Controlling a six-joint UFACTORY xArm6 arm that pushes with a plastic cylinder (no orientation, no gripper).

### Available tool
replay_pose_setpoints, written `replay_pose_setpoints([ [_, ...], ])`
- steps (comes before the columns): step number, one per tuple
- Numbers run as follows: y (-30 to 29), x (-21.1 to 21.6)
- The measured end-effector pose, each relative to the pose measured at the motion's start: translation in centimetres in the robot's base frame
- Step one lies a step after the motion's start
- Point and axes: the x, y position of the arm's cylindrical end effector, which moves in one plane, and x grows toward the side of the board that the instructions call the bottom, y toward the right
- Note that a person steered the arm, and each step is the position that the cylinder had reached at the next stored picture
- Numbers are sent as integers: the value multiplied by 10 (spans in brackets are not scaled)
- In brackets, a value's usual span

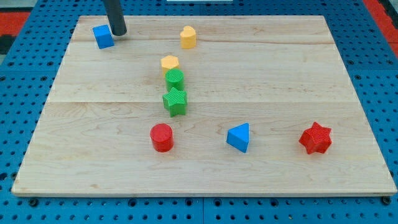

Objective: Move blue cube to the top left of the board

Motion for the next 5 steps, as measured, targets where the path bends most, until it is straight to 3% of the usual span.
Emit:
replay_pose_setpoints([
  [2,37,37],
  [3,39,106],
  [4,77,156],
  [5,144,156],
])
